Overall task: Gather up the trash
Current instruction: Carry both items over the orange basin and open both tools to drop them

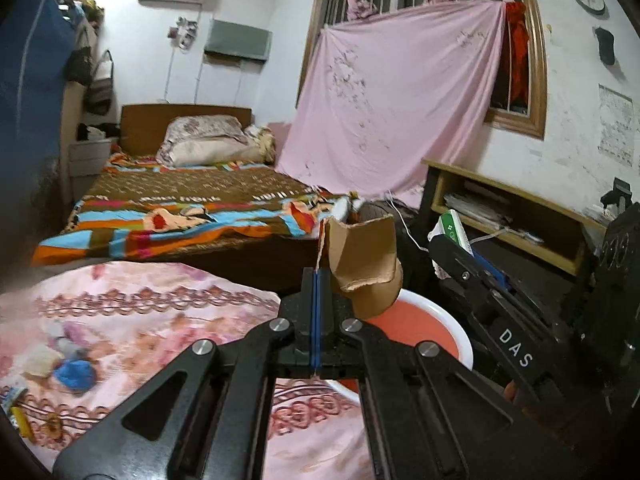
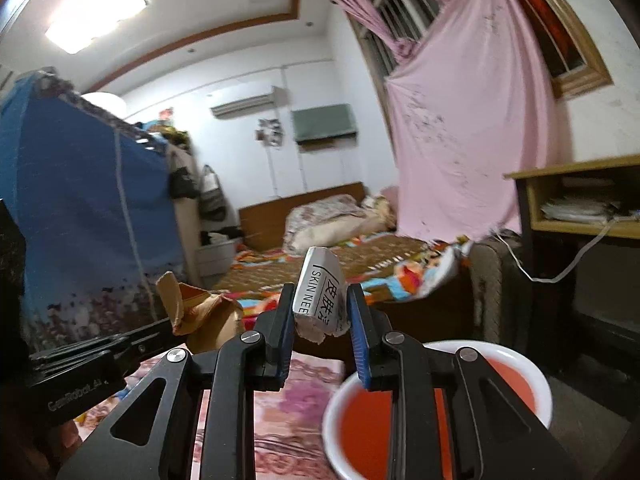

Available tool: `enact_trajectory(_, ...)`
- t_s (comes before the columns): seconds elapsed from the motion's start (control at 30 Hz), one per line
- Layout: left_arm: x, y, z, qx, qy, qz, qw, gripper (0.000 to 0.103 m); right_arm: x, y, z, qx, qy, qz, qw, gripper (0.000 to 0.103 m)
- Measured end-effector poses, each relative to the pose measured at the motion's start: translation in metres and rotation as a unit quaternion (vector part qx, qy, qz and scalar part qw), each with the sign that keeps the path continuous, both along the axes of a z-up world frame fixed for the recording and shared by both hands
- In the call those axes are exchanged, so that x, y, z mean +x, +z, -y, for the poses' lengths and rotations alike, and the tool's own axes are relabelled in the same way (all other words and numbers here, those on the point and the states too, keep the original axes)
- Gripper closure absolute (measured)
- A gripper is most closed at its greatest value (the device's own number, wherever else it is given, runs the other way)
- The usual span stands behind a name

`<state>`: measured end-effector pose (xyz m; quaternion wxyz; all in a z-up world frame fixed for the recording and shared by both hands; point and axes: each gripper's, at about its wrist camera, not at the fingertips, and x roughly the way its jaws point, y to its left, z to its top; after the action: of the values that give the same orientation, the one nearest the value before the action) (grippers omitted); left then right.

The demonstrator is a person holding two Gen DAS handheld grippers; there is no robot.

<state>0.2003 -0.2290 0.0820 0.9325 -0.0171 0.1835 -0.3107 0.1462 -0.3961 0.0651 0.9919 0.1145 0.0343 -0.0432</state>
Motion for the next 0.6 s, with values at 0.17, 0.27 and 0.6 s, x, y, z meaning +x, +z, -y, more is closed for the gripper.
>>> enact_trajectory(0.17,0.011,-0.013,0.030,0.024,-0.016,-0.038,0.9989,0.103,0.007,-0.012,0.020,0.022,-0.027,-0.038,0.999,0.078)
enact_trajectory(0.27,0.019,-0.022,0.044,0.032,-0.021,-0.070,0.9968,0.103,0.011,-0.019,0.029,0.041,-0.037,-0.062,0.997,0.078)
enact_trajectory(0.6,0.033,-0.038,0.068,0.038,-0.043,-0.144,0.9879,0.103,0.014,-0.034,0.043,0.074,-0.052,-0.112,0.990,0.072)
